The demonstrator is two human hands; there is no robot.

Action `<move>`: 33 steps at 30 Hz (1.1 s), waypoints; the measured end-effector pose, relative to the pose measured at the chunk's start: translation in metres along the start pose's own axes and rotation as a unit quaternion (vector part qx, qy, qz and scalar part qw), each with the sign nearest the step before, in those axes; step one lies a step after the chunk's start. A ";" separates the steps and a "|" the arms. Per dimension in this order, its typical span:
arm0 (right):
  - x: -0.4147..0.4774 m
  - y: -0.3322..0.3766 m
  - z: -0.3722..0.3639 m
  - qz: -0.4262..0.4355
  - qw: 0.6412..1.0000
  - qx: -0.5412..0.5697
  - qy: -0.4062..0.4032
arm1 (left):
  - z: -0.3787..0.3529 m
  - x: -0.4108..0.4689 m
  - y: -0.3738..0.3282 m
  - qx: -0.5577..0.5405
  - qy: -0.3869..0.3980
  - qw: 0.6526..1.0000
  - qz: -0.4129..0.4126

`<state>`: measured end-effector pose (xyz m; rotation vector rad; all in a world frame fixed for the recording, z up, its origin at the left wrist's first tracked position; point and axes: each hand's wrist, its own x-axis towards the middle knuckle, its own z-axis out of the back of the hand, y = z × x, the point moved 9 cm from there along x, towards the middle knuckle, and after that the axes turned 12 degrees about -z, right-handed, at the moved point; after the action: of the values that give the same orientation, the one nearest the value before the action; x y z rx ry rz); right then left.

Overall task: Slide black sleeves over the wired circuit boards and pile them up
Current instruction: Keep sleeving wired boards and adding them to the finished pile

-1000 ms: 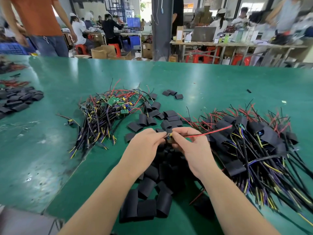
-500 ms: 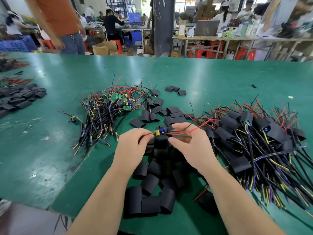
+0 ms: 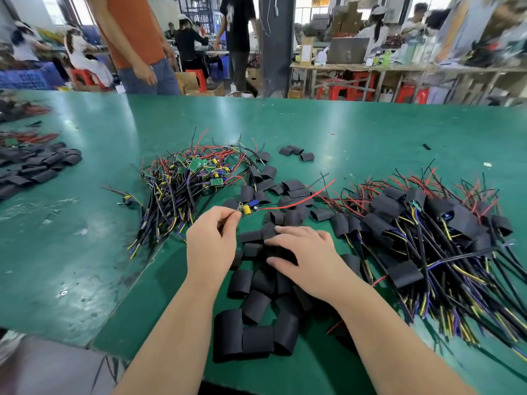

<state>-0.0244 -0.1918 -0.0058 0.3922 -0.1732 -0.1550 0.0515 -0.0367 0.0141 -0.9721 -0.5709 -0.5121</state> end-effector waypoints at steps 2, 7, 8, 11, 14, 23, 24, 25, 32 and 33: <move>0.001 -0.006 0.008 -0.009 0.999 0.023 -0.031 | 0.002 0.000 0.002 -0.008 -0.009 1.000 0.011; -0.001 -0.018 0.032 -0.031 0.983 0.158 -0.090 | -0.001 -0.001 0.002 -0.021 -0.004 1.000 0.012; -0.002 -0.022 0.037 -0.046 0.975 0.187 -0.107 | -0.002 -0.001 0.002 -0.021 -0.003 1.000 0.011; -0.003 -0.039 0.046 -0.110 0.943 0.284 -0.136 | -0.002 -0.002 0.002 -0.025 -0.002 1.000 0.005; -0.003 -0.045 0.046 -0.123 0.946 0.271 -0.132 | -0.003 -0.002 0.002 -0.026 0.003 1.000 -0.001; -0.002 -0.022 0.022 -0.030 0.993 0.113 -0.029 | -0.002 -0.003 0.000 -0.024 0.004 1.000 -0.007; -0.002 -0.022 0.023 -0.027 0.992 0.118 -0.029 | -0.002 -0.003 0.001 -0.025 0.004 1.000 -0.006; -0.002 -0.022 0.025 -0.024 0.991 0.130 -0.033 | -0.003 -0.003 0.001 -0.025 0.005 1.000 -0.005; -0.005 -0.039 0.055 -0.050 0.955 0.267 -0.120 | -0.001 -0.003 -0.003 -0.026 0.007 0.999 -0.017; -0.004 -0.046 0.059 -0.073 0.937 0.316 -0.130 | -0.001 -0.003 -0.005 -0.034 0.007 0.999 -0.025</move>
<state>-0.0452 -0.2551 0.0291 1.0296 -0.4592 -0.2998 0.0460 -0.0392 0.0150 -1.0206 -0.5701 -0.5853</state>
